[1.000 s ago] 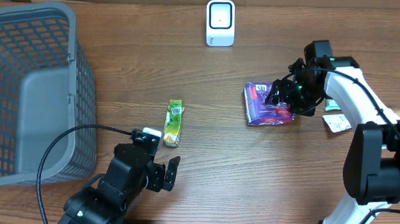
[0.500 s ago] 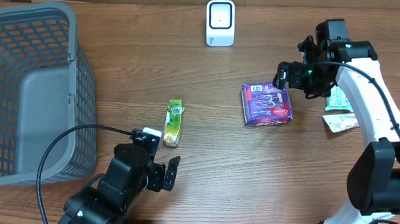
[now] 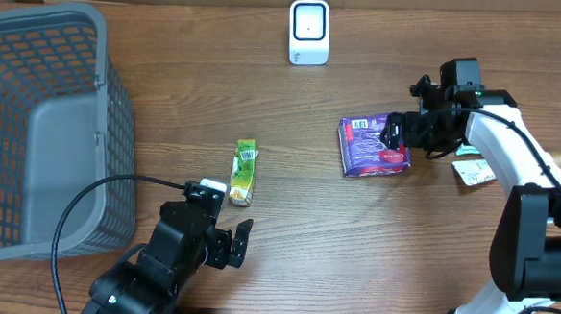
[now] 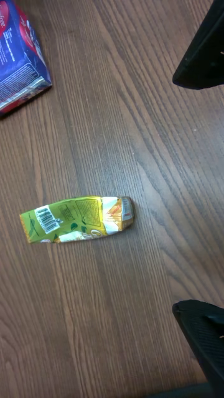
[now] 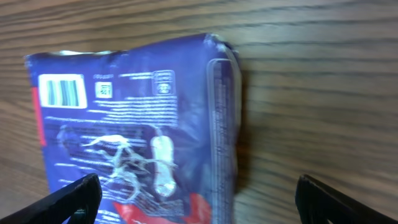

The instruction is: Scan the item barcode

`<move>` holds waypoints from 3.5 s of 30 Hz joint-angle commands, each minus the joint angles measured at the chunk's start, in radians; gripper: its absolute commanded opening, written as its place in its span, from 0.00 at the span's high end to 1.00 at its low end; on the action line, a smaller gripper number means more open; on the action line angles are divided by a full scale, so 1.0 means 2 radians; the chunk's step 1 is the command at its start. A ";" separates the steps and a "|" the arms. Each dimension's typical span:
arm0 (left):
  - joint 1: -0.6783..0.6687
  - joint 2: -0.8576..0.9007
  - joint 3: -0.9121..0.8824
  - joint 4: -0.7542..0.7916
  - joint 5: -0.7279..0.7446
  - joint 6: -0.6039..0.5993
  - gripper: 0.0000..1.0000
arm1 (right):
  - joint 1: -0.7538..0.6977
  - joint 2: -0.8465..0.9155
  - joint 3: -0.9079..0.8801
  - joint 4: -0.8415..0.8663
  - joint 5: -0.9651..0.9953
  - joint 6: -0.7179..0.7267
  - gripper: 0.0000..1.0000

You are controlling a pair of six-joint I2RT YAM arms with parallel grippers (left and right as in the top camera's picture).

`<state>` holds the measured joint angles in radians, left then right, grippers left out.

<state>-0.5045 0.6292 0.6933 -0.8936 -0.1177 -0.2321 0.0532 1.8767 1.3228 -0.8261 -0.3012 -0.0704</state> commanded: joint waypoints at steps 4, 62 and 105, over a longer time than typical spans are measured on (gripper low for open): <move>-0.004 0.001 -0.002 0.002 -0.006 0.008 0.00 | -0.002 -0.007 -0.031 0.042 -0.054 -0.019 0.00; -0.004 0.001 -0.002 0.002 -0.006 0.008 0.01 | 0.010 -0.151 0.079 -0.060 -0.159 0.009 0.96; -0.004 0.001 -0.002 0.001 -0.006 0.008 0.01 | 0.189 -0.070 0.361 0.029 0.340 0.071 0.96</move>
<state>-0.5045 0.6292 0.6933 -0.8940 -0.1177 -0.2321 0.4068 1.6928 1.9366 -0.7795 0.2573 0.1047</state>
